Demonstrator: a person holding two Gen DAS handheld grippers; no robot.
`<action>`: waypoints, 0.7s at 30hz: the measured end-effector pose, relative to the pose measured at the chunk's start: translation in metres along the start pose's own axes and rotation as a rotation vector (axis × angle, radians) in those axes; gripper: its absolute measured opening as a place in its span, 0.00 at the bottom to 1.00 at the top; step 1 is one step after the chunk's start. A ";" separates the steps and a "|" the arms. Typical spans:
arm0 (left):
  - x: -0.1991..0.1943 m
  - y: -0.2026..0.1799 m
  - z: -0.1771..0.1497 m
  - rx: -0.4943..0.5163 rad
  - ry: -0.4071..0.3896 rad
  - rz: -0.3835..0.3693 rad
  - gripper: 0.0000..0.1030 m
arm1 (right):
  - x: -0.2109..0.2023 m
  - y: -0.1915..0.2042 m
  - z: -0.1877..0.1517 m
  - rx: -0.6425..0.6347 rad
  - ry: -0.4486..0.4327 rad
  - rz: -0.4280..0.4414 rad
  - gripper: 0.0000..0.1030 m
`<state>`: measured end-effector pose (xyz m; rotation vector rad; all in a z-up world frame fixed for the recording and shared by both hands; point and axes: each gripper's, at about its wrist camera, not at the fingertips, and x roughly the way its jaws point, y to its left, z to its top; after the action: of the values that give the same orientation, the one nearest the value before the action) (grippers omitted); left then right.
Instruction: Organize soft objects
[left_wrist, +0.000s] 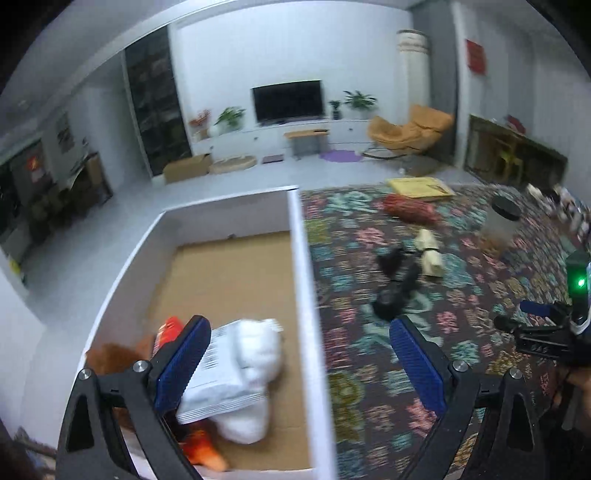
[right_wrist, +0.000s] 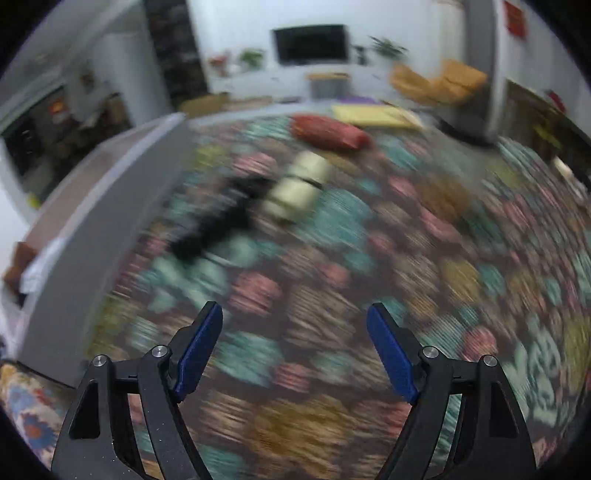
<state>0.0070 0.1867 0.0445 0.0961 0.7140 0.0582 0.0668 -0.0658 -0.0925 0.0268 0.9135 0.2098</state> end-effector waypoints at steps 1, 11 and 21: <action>0.001 -0.011 0.002 0.014 -0.002 -0.006 0.94 | 0.003 -0.011 -0.005 0.018 -0.002 -0.018 0.81; 0.008 -0.089 -0.007 0.057 0.033 -0.141 0.98 | -0.003 -0.034 -0.028 0.065 -0.026 -0.132 0.81; 0.123 -0.174 -0.076 0.112 0.265 -0.226 0.99 | 0.002 -0.066 -0.033 0.189 0.006 -0.267 0.81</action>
<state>0.0535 0.0298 -0.1120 0.1154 0.9889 -0.1882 0.0532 -0.1318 -0.1218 0.0783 0.9308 -0.1245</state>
